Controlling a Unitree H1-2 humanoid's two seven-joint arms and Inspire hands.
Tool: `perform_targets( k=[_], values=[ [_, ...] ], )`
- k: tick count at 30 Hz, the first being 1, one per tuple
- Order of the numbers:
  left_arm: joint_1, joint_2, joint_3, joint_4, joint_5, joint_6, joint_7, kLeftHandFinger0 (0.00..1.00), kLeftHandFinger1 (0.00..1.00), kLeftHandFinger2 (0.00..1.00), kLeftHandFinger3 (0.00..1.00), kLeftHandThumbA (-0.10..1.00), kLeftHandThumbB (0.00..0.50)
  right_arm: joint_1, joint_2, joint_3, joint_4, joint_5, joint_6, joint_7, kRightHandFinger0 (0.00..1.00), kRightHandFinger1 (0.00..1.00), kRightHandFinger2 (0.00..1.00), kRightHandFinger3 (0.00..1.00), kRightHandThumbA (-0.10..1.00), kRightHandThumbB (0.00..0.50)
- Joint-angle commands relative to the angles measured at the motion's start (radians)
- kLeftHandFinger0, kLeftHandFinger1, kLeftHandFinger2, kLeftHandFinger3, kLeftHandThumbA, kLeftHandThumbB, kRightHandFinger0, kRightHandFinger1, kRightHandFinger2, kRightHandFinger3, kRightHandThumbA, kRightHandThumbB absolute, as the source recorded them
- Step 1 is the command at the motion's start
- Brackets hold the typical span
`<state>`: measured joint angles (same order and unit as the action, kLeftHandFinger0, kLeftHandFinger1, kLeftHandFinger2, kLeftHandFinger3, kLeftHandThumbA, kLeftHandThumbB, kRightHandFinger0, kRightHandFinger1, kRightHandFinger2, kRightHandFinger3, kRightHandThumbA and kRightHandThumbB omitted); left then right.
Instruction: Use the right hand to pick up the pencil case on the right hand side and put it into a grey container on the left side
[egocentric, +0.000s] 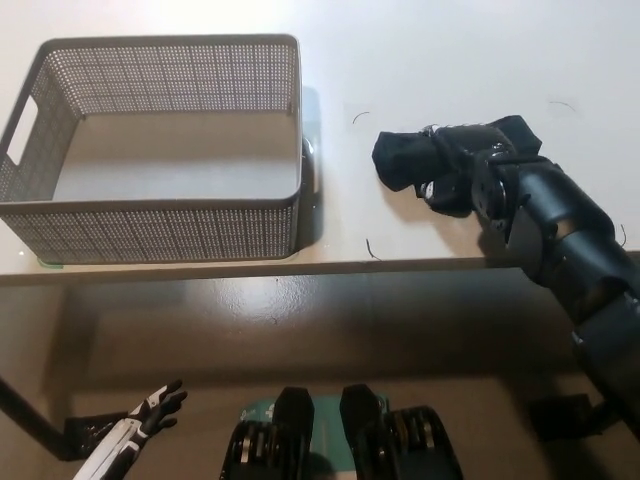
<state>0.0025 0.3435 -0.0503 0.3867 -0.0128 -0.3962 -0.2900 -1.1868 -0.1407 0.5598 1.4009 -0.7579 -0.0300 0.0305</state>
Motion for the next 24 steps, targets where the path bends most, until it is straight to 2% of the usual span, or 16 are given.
perform_targets(
  k=[1,3,4,6,7,9,11,13,14,15,16,17,20,21,22,24],
  values=[
    [-0.022,0.015,0.005,-0.006,-0.017,-0.056,-0.015,1.00,1.00,1.00,1.00,1.00,0.315,0.057,-0.003,-0.028,0.020,0.051,-0.073,-0.193,0.05,0.23,0.52,0.38,-0.10,0.197],
    [-0.022,0.015,0.005,-0.005,-0.004,-0.059,-0.007,1.00,1.00,1.00,1.00,1.00,0.312,0.056,-0.006,-0.040,0.017,0.060,-0.091,-0.218,0.24,0.39,0.63,0.39,-0.10,0.210],
    [-0.025,0.016,0.004,0.001,-0.005,-0.070,-0.009,1.00,1.00,1.00,1.00,1.00,0.304,0.054,-0.009,-0.047,0.016,0.067,-0.104,-0.230,0.11,0.25,0.48,0.31,-0.10,0.229],
    [-0.028,0.017,0.002,0.003,-0.002,-0.074,-0.010,1.00,1.00,1.00,1.00,1.00,0.323,0.047,-0.012,-0.053,0.013,0.067,-0.114,-0.244,0.06,0.30,0.58,0.35,-0.10,0.245],
    [-0.028,0.017,0.002,0.000,-0.005,-0.070,-0.012,1.00,1.00,1.00,1.00,1.00,0.327,0.043,-0.013,-0.058,0.011,0.067,-0.116,-0.255,0.03,0.24,0.52,0.29,-0.10,0.238],
    [-0.029,0.017,0.001,0.001,-0.005,-0.069,-0.013,1.00,1.00,1.00,1.00,1.00,0.336,0.042,-0.014,-0.068,0.006,0.078,-0.129,-0.275,0.00,0.28,0.68,0.30,-0.10,0.235],
    [-0.035,0.018,0.001,0.009,-0.004,-0.073,-0.014,1.00,1.00,1.00,1.00,1.00,0.325,0.039,-0.018,-0.070,0.001,0.078,-0.158,-0.308,0.01,0.29,0.63,0.29,-0.10,0.230],
    [-0.035,0.017,0.002,0.013,-0.007,-0.074,-0.015,1.00,1.00,1.00,1.00,1.00,0.325,0.028,-0.020,-0.075,-0.005,0.085,-0.173,-0.311,0.28,0.47,0.67,0.52,-0.10,0.254],
    [-0.034,0.016,0.002,0.013,-0.008,-0.073,-0.014,1.00,1.00,1.00,1.00,1.00,0.327,0.023,-0.020,-0.078,-0.008,0.089,-0.183,-0.316,0.23,0.40,0.59,0.50,-0.10,0.249],
    [-0.036,0.017,0.003,0.012,-0.007,-0.071,-0.013,1.00,1.00,1.00,1.00,1.00,0.329,0.017,-0.022,-0.083,-0.016,0.094,-0.205,-0.337,0.04,0.20,0.36,0.35,-0.10,0.227],
    [-0.036,0.019,0.001,0.011,-0.002,-0.073,-0.012,1.00,1.00,1.00,1.00,1.00,0.322,0.013,-0.023,-0.084,-0.023,0.093,-0.214,-0.351,0.01,0.07,0.28,0.22,-0.10,0.210],
    [-0.035,0.020,0.001,0.008,0.000,-0.073,-0.012,1.00,1.00,1.00,1.00,1.00,0.312,0.005,-0.024,-0.091,-0.034,0.098,-0.226,-0.362,0.00,0.03,0.33,0.15,-0.10,0.159],
    [-0.034,0.022,0.003,0.002,0.001,-0.057,-0.010,1.00,1.00,1.00,1.00,1.00,0.321,-0.020,-0.027,-0.103,-0.068,0.105,-0.253,-0.375,0.00,0.16,0.72,0.44,-0.10,0.121],
    [-0.032,0.023,0.004,-0.003,0.000,-0.043,-0.010,1.00,1.00,1.00,1.00,1.00,0.337,-0.028,-0.029,-0.112,-0.082,0.113,-0.279,-0.387,0.00,0.26,0.82,0.70,-0.10,0.140],
    [-0.030,0.023,0.005,-0.005,0.002,-0.044,-0.007,1.00,1.00,1.00,1.00,1.00,0.329,-0.040,-0.030,-0.113,-0.097,0.110,-0.293,-0.400,0.00,0.39,0.84,0.93,-0.10,0.140],
    [-0.025,0.023,0.006,-0.011,0.006,-0.035,-0.004,1.00,1.00,1.00,1.00,1.00,0.327,-0.060,-0.029,-0.124,-0.131,0.119,-0.330,-0.402,0.00,0.50,0.81,0.95,-0.10,0.141]
  ],
)
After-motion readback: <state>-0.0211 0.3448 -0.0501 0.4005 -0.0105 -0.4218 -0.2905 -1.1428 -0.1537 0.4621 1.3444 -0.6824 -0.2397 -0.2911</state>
